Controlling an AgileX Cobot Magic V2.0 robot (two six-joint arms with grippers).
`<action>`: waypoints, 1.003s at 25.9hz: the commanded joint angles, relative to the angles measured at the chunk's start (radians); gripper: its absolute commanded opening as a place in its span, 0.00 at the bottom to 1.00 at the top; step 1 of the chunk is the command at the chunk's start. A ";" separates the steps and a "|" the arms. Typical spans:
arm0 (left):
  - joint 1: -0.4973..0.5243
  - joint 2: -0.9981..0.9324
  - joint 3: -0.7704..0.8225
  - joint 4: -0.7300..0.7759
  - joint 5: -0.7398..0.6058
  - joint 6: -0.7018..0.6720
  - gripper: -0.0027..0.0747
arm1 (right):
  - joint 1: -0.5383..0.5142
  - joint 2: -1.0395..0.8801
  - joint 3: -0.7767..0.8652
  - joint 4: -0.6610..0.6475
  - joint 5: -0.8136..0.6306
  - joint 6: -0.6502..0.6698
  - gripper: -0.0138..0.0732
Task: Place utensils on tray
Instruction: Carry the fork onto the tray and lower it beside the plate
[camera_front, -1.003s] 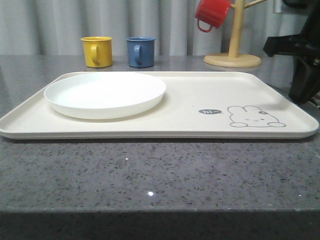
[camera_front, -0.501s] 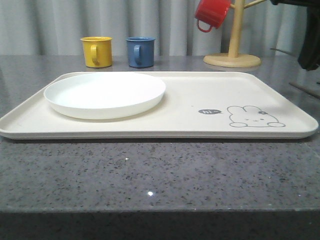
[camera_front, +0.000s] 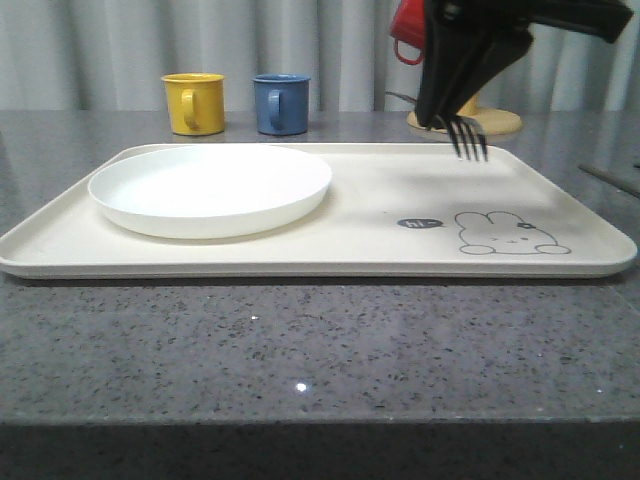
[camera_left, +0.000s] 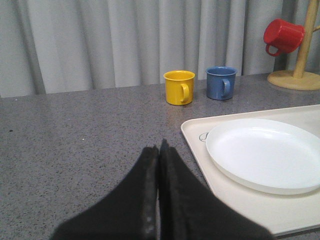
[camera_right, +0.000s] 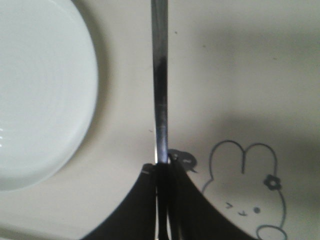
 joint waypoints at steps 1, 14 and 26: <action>-0.001 0.011 -0.026 0.000 -0.079 -0.007 0.01 | 0.000 0.010 -0.071 -0.019 -0.028 0.043 0.14; -0.001 0.011 -0.026 0.000 -0.079 -0.007 0.01 | 0.001 0.139 -0.085 -0.010 -0.077 0.097 0.14; -0.001 0.011 -0.026 0.000 -0.079 -0.007 0.01 | 0.001 0.142 -0.085 0.005 -0.071 0.097 0.40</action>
